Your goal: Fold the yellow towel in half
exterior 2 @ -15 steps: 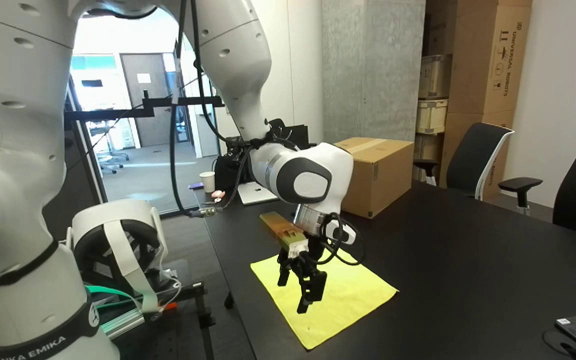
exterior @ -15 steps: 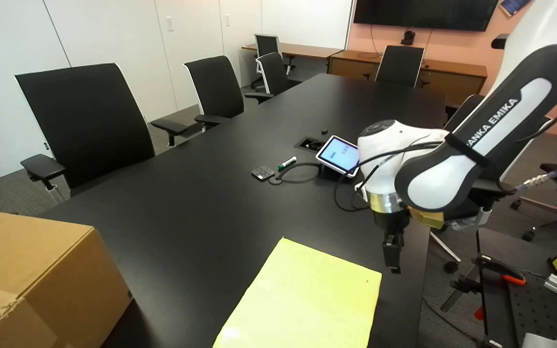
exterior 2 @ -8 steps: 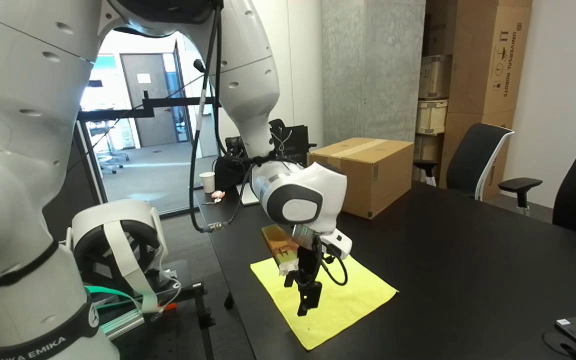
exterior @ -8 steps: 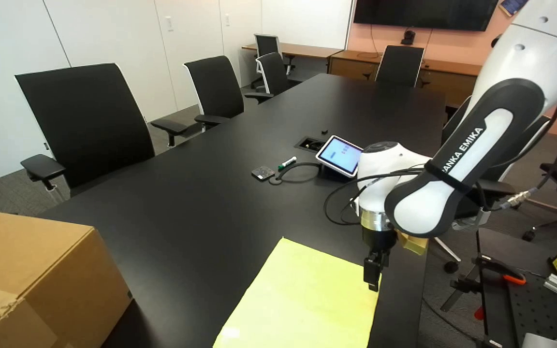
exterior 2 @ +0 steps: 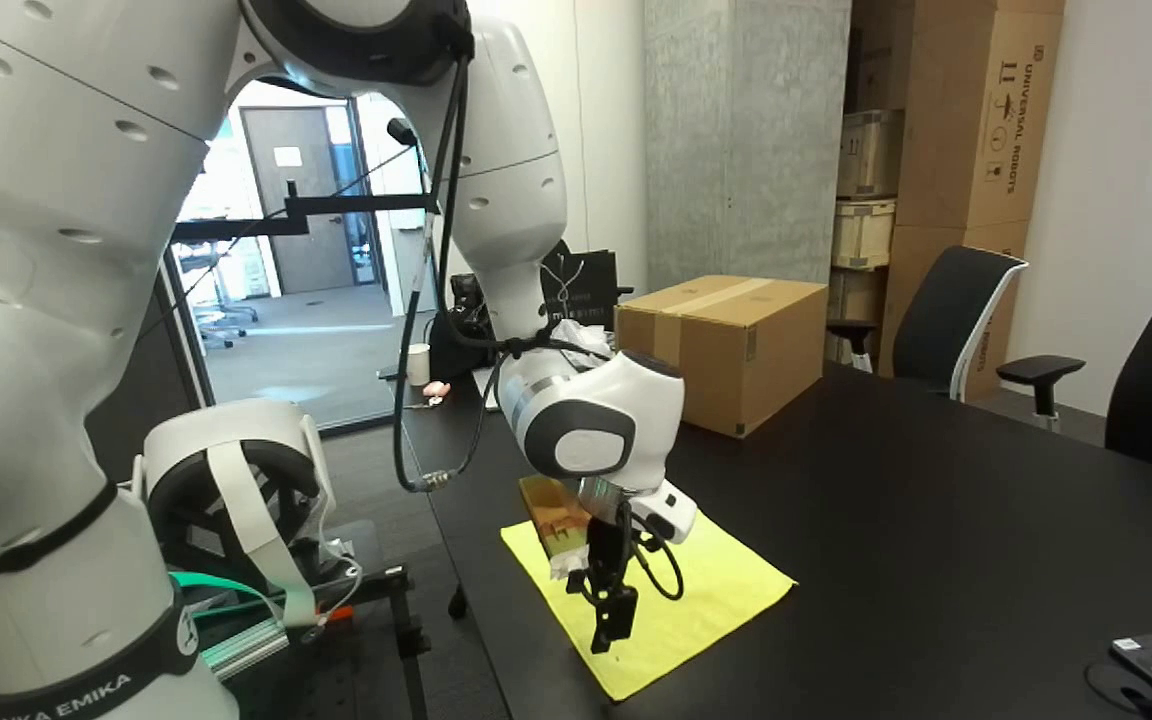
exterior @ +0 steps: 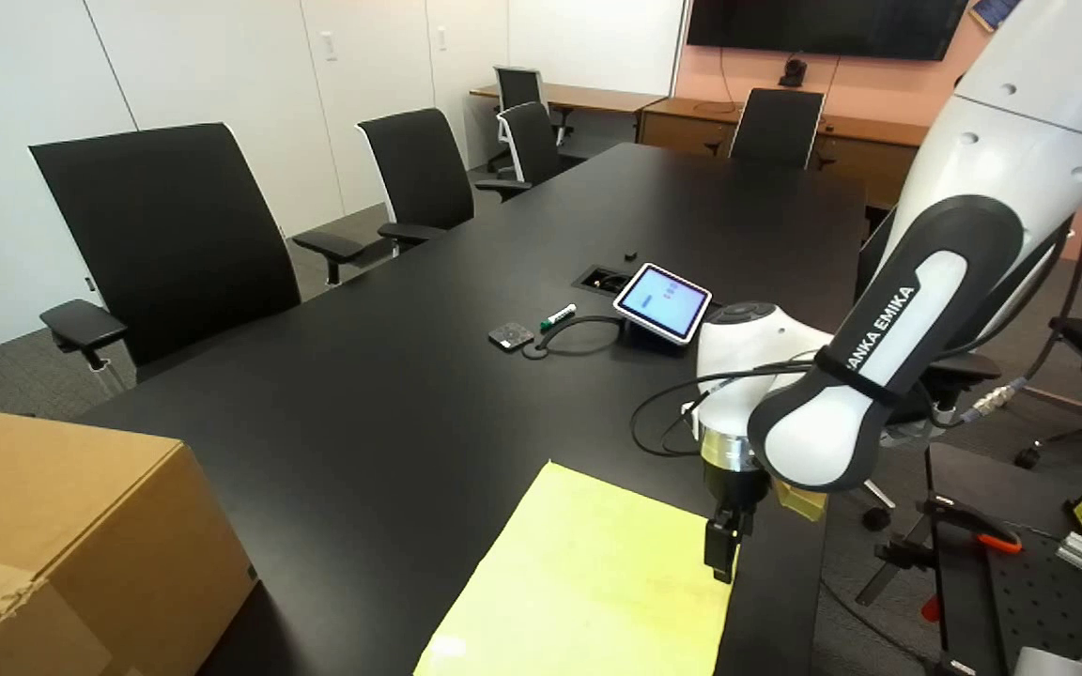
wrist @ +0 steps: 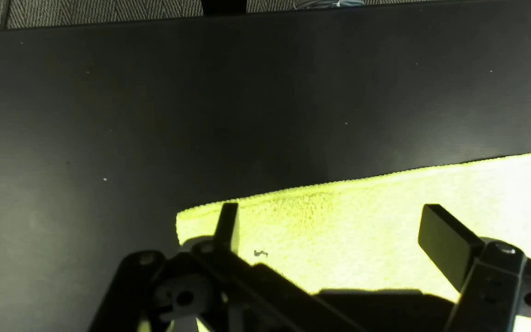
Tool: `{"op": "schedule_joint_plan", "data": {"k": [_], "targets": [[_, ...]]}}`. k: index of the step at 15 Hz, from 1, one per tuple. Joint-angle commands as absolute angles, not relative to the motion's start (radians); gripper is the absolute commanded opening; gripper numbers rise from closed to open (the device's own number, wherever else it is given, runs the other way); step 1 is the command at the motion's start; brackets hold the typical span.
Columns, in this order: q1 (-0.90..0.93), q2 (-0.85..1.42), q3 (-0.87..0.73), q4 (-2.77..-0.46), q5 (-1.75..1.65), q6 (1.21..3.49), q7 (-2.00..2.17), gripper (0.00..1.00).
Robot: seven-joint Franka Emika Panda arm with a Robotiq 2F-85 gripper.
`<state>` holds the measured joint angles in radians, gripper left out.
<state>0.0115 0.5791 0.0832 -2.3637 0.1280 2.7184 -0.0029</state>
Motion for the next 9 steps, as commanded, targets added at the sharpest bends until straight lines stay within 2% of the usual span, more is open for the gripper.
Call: {"op": "schedule_joint_plan", "data": {"k": [1, 9], "targets": [[0.025, 0.62, 0.073, -2.364, 0.114, 2.796, 0.01, 1.0], [0.034, 0.684, 0.014, -2.35, 0.05, 2.894, 0.003, 1.0]]}}
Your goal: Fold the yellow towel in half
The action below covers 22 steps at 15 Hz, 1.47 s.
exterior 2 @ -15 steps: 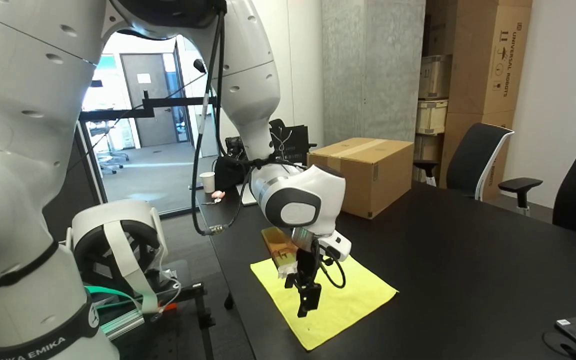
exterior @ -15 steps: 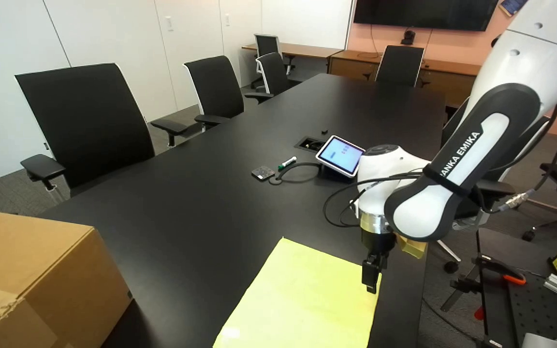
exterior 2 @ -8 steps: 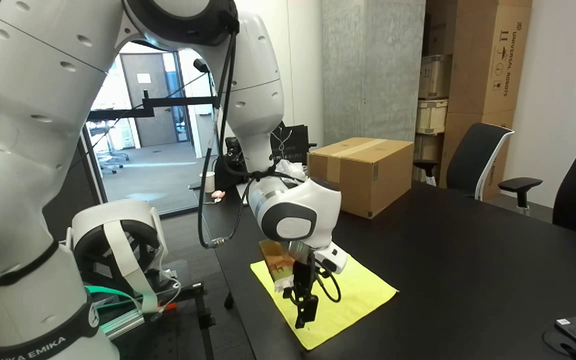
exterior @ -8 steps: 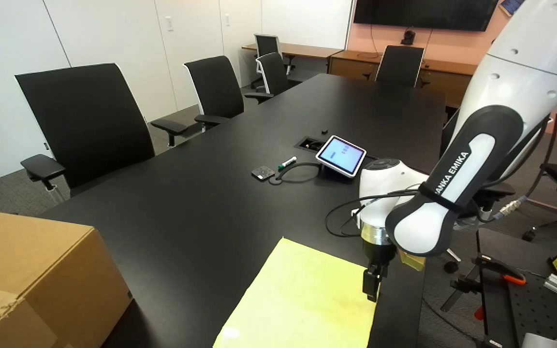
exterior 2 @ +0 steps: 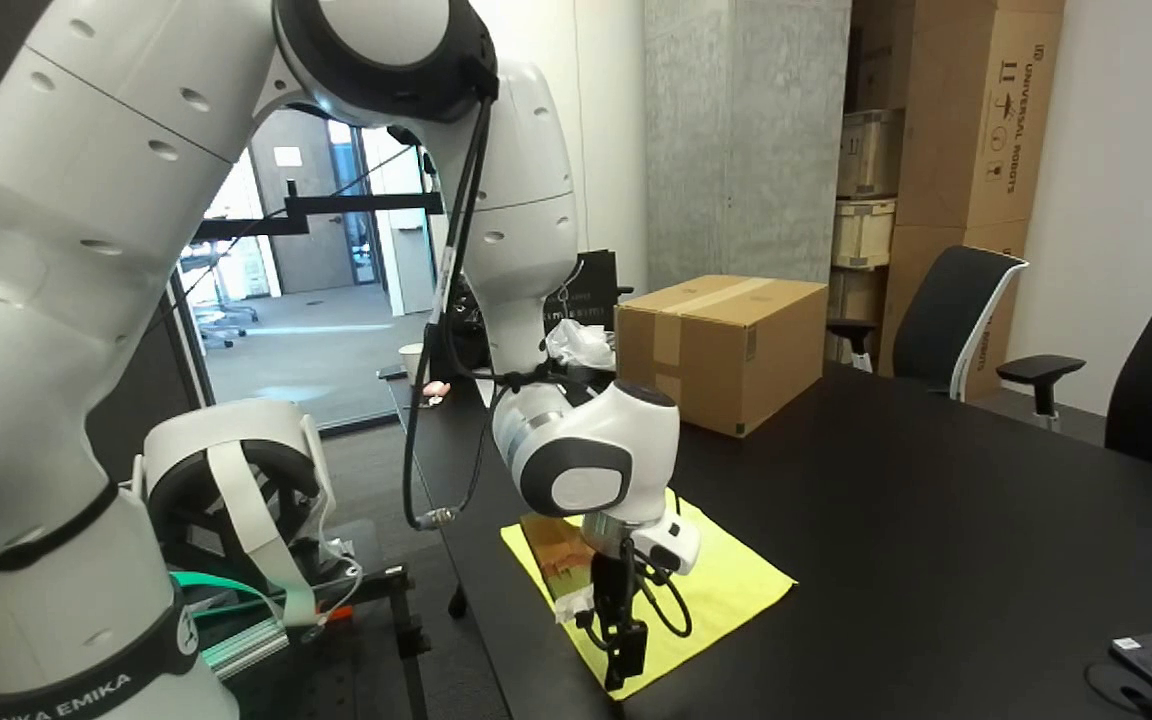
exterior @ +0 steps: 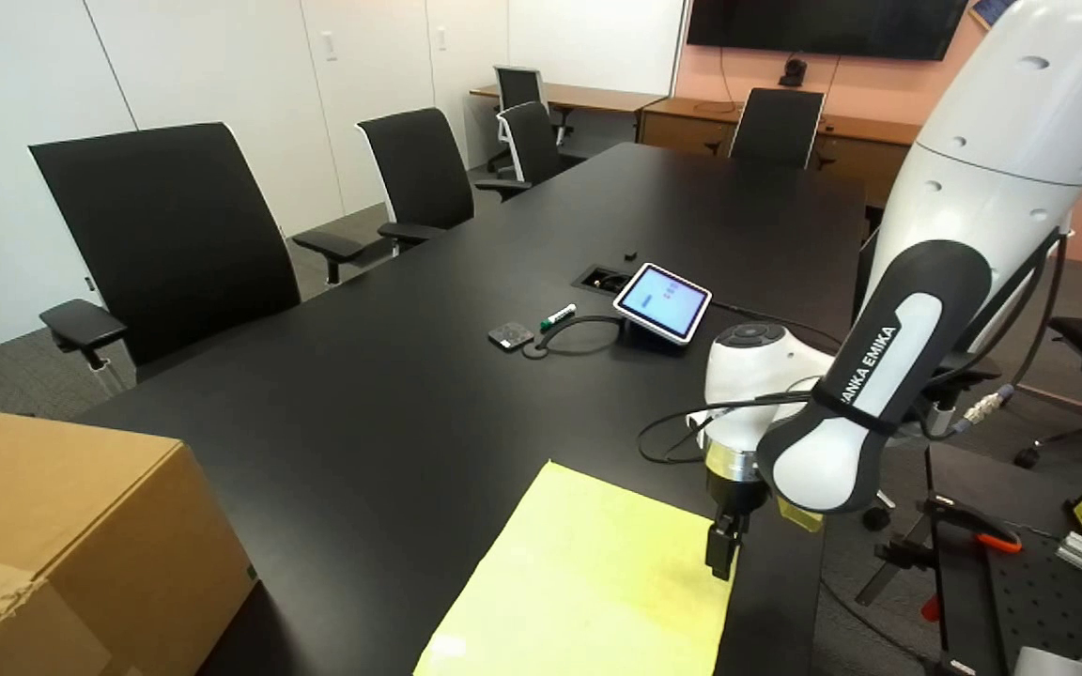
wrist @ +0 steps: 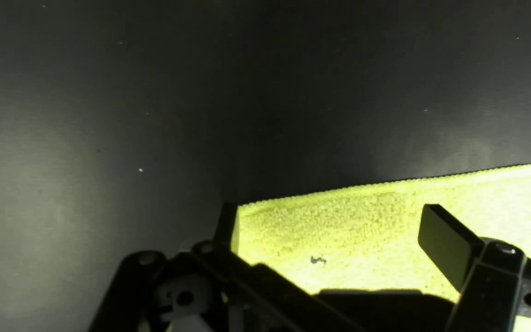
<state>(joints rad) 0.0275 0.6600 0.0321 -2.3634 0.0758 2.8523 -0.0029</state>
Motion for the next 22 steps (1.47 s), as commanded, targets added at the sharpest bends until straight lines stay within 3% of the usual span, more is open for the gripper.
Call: {"op": "schedule_joint_plan", "data": {"k": [1, 10, 22], "targets": [[0.029, 0.69, 0.015, -2.345, 0.048, 2.898, 0.001, 1.0], [-0.124, 0.714, 0.135, -2.287, 0.071, 2.874, -0.109, 1.0], [-0.079, 0.718, 0.138, -2.299, 0.042, 2.866, -0.115, 1.0]]}}
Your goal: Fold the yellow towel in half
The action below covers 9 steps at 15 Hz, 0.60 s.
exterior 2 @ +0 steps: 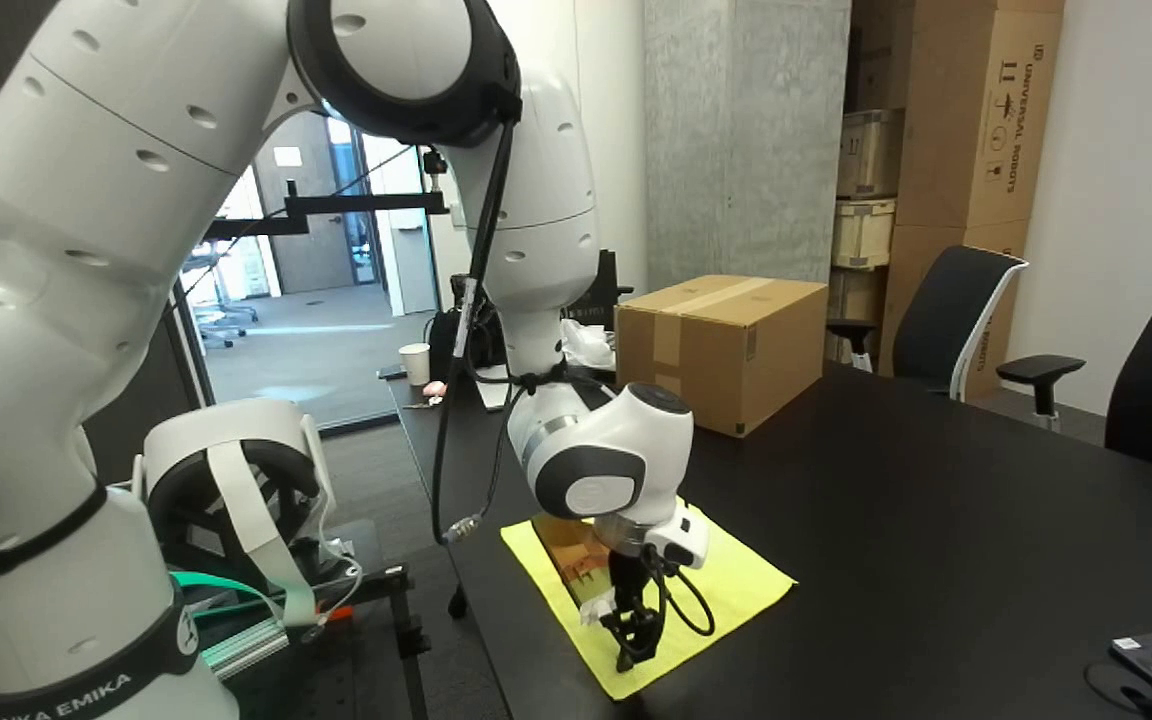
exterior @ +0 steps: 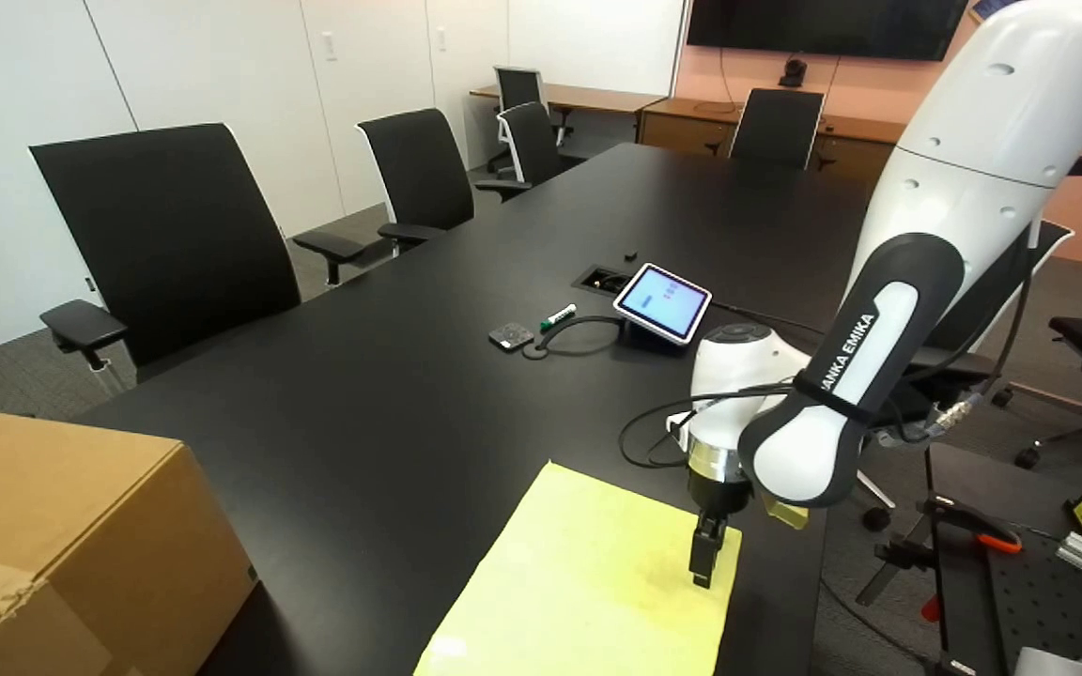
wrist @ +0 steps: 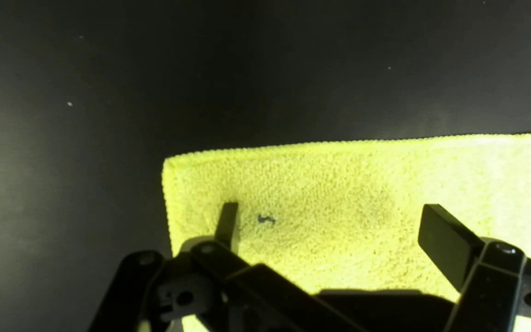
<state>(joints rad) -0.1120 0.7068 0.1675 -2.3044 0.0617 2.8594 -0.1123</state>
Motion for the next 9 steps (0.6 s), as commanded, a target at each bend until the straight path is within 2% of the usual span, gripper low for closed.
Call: {"op": "schedule_joint_plan", "data": {"k": [1, 9], "targets": [[-0.062, 0.721, 0.116, -2.294, 0.032, 2.867, -0.107, 1.0], [0.01, 0.705, 0.014, -2.303, -0.03, 2.88, -0.092, 1.0]]}}
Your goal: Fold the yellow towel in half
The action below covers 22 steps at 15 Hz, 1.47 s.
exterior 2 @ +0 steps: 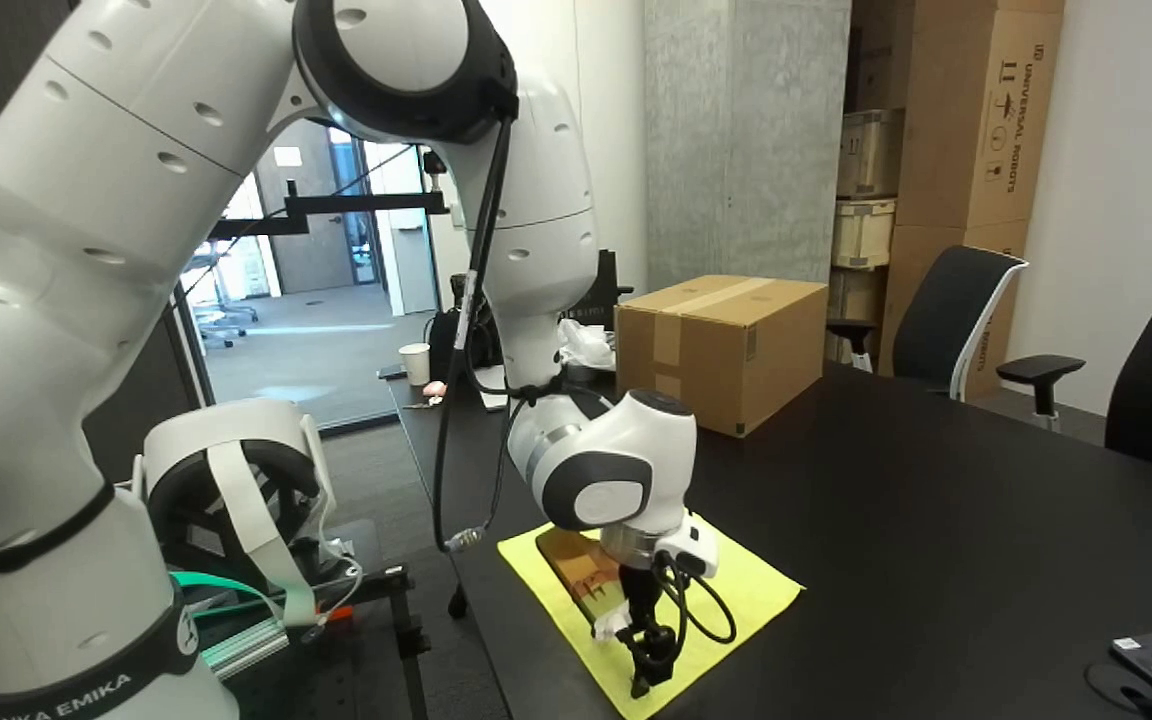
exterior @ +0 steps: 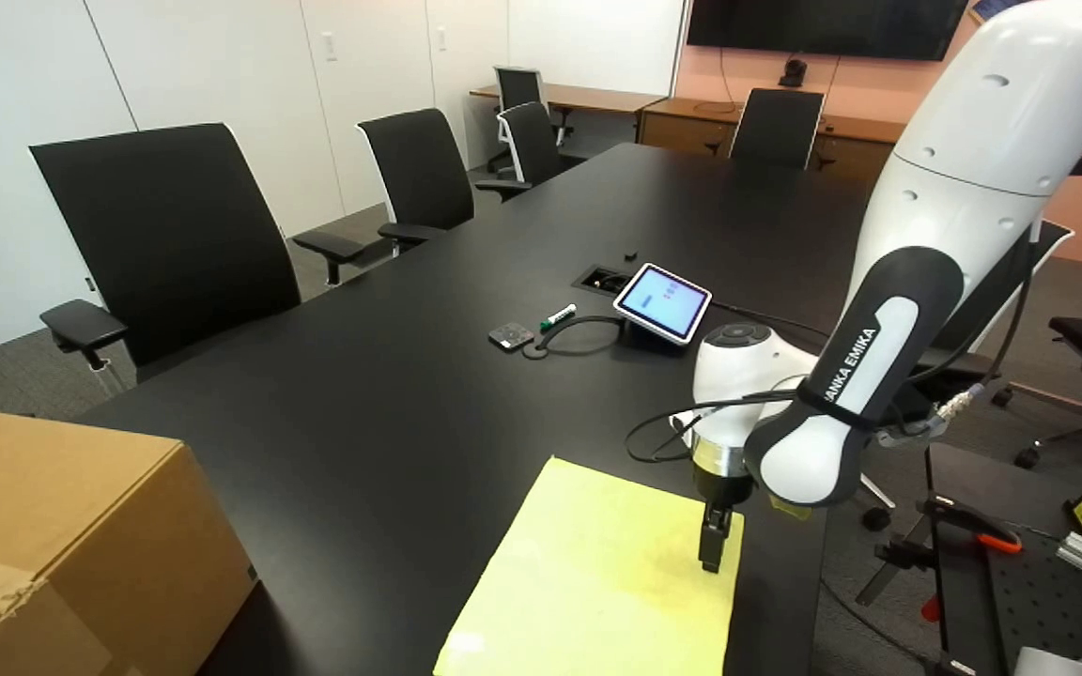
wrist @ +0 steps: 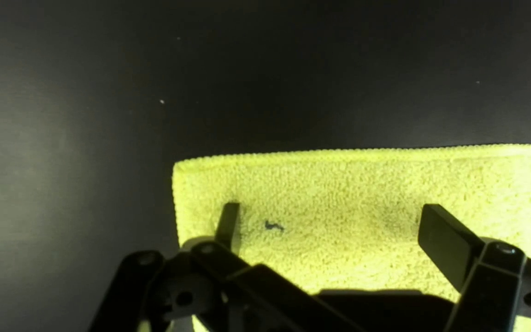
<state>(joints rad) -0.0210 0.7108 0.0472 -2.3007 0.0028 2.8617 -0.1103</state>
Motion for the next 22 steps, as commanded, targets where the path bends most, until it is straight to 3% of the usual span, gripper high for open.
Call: {"op": "schedule_joint_plan", "data": {"k": [1, 10, 22], "targets": [[0.014, 0.7, 0.01, -2.305, -0.033, 2.879, -0.092, 1.0], [0.057, 0.695, -0.064, -2.293, -0.076, 2.872, -0.072, 1.0], [-0.028, 0.732, 0.008, -2.253, -0.048, 2.811, -0.118, 1.0]]}}
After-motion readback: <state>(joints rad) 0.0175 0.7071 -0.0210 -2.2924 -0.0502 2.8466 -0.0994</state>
